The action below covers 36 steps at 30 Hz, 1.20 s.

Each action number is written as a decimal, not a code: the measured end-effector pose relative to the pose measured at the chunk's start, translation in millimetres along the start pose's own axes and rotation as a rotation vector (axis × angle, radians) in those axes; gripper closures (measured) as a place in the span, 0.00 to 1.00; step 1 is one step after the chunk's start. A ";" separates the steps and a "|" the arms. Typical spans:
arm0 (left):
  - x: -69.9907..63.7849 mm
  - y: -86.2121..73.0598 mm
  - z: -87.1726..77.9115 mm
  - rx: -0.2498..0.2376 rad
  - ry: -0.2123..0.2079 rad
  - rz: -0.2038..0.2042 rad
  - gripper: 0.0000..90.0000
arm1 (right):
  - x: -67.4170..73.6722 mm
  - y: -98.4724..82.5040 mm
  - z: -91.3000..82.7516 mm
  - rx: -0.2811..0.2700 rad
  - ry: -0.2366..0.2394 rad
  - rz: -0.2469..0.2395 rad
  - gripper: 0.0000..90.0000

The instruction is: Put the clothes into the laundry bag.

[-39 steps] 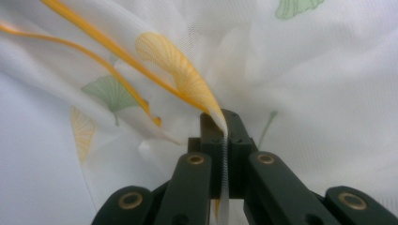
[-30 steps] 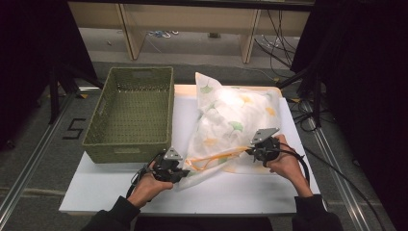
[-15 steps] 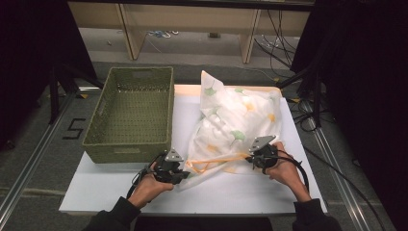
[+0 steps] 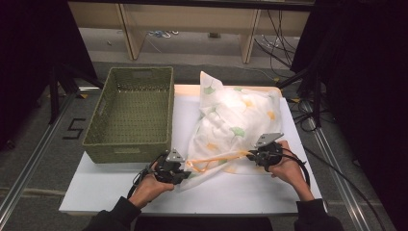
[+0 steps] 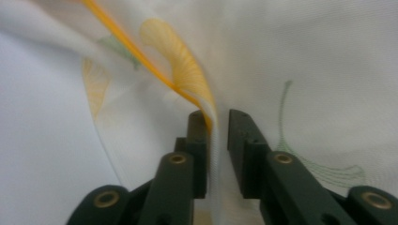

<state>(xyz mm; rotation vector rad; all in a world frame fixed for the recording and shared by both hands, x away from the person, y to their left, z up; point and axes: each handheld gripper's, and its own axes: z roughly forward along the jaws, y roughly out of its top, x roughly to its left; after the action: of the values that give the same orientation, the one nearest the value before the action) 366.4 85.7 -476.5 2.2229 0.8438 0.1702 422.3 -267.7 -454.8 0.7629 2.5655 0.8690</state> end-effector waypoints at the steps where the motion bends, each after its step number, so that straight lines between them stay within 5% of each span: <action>1: -0.2 0.2 -0.6 0.000 0.000 0.004 0.96 | -2.0 0.7 -4.5 -0.021 -0.007 0.018 0.79; 6: -0.1 0.0 -0.7 -0.009 0.001 -0.008 0.96 | -9.1 1.0 -34.8 -0.069 -0.031 0.057 0.66; 9: 0.3 0.6 -1.7 -0.010 0.016 -0.002 0.96 | -15.4 -8.6 -52.8 -0.076 -0.092 0.114 0.64; 12: -0.6 -0.4 -1.2 -0.012 0.016 -0.020 0.96 | -20.8 -22.9 -63.7 -0.056 -0.128 0.148 0.61; 16: 0.8 0.5 -1.5 -0.014 0.013 -0.007 0.96 | -24.7 -49.9 -73.3 0.028 -0.184 0.261 0.59; 20: 1.1 1.0 -1.6 -0.015 0.008 -0.011 0.96 | -30.1 -76.0 -69.8 0.085 -0.176 0.350 0.55; 21: 1.2 1.1 -1.3 -0.016 0.009 -0.014 0.96 | -26.6 -81.8 -65.3 0.101 -0.172 0.417 0.54; 26: 1.4 0.9 -1.3 -0.015 0.020 -0.028 0.96 | -25.7 -89.5 -57.0 0.120 -0.150 0.434 0.53; 28: 1.2 0.3 -1.3 -0.013 0.020 -0.025 0.95 | -24.6 -88.9 -53.1 0.139 -0.131 0.407 0.62; 29: 1.7 0.3 -2.0 -0.014 0.019 -0.012 0.95 | -24.1 -87.5 -53.3 0.135 -0.122 0.424 0.73; 32: 2.8 1.2 -2.1 -0.023 0.007 -0.014 0.95 | -20.3 -86.9 -51.2 0.099 -0.114 0.372 0.98; 36: 2.0 1.1 -3.3 -0.026 0.012 -0.019 0.95 | -17.3 -84.4 -63.3 0.118 -0.095 0.311 0.99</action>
<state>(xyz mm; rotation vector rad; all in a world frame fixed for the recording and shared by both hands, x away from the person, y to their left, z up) 367.4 88.4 -473.6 2.1913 0.8639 0.1852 375.1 -363.5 -458.0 1.2330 2.4695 0.7508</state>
